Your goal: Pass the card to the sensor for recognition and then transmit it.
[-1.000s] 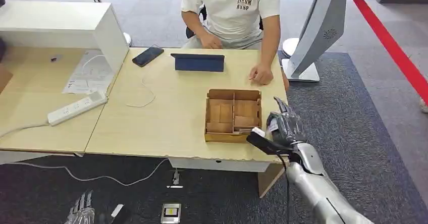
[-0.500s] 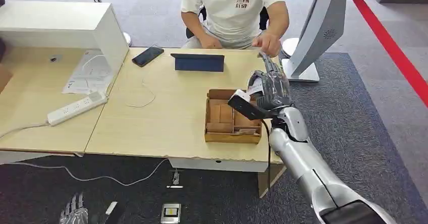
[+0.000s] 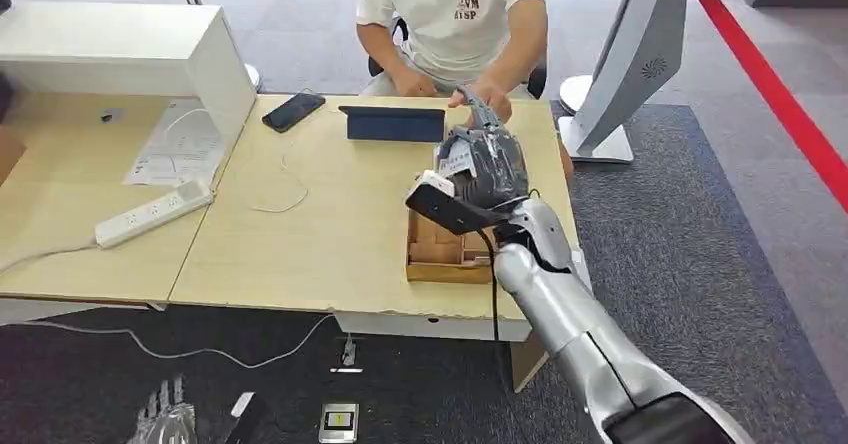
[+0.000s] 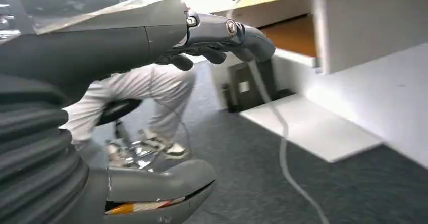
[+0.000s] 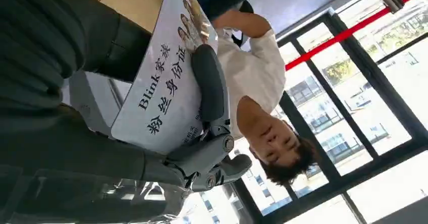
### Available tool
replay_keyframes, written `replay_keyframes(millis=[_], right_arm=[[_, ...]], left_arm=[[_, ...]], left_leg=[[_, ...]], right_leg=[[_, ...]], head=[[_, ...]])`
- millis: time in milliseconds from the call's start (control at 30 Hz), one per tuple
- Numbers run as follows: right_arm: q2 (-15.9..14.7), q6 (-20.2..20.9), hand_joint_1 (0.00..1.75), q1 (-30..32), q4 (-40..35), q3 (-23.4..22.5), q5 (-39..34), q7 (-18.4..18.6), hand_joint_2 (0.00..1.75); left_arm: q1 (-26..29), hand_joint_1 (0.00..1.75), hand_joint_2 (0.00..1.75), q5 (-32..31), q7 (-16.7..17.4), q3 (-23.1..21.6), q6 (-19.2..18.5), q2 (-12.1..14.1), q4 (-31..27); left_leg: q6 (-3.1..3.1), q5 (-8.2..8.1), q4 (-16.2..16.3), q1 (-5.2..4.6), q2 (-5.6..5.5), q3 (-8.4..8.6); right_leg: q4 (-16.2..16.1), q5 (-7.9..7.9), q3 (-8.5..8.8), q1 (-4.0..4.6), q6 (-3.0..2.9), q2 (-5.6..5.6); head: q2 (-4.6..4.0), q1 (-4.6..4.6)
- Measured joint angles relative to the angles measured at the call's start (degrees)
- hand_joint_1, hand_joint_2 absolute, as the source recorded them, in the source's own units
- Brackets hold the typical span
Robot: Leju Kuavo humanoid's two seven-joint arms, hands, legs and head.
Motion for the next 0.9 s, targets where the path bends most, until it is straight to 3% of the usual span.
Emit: replay_keyframes(millis=[367,533,667,767,900], right_arm=[[2.97,-0.63,1.75,-8.63,0.75,0.57,7.94,3.57,1.75],[4.26,0.74,1.75,-12.28,4.79,1.51,12.57,9.27,1.75],[4.28,3.46,1.75,-15.00,8.60,2.25,15.17,14.69,1.75],[3.15,5.57,1.75,-16.25,10.64,2.58,16.94,18.18,1.75],[1.16,7.02,1.75,-16.63,12.48,3.04,18.25,20.83,1.75]], left_arm=[[0.44,0.00,1.75,0.09,-8.15,-3.12,0.00,0.15,-0.70],[0.42,0.00,1.75,0.09,-10.91,-3.01,0.00,0.24,-0.70],[0.34,0.00,1.75,0.22,-15.17,-2.33,0.00,0.24,-0.68],[0.20,0.00,1.75,0.22,-18.53,-1.16,0.00,0.26,-0.59],[-0.26,0.00,1.75,0.15,-20.61,0.29,0.00,0.46,-0.22]], left_leg=[[-0.02,0.01,-0.01,0.05,0.00,0.01],[-0.02,0.01,-0.01,0.04,-0.03,-0.02],[-0.01,0.01,0.00,0.03,-0.02,-0.01],[-0.01,0.01,0.00,0.03,-0.03,-0.02],[-0.01,0.01,0.01,0.02,-0.05,-0.02]], right_leg=[[0.04,-0.01,-0.01,0.04,-0.03,0.00],[0.02,-0.01,-0.01,0.04,-0.03,0.00],[0.00,0.00,-0.03,0.02,-0.02,0.00],[-0.01,0.00,-0.01,0.02,-0.02,-0.01],[-0.02,0.00,-0.01,0.02,-0.01,0.00]], head=[[0.00,0.02],[0.00,0.00],[0.00,-0.02],[0.00,0.00],[0.00,0.00]])
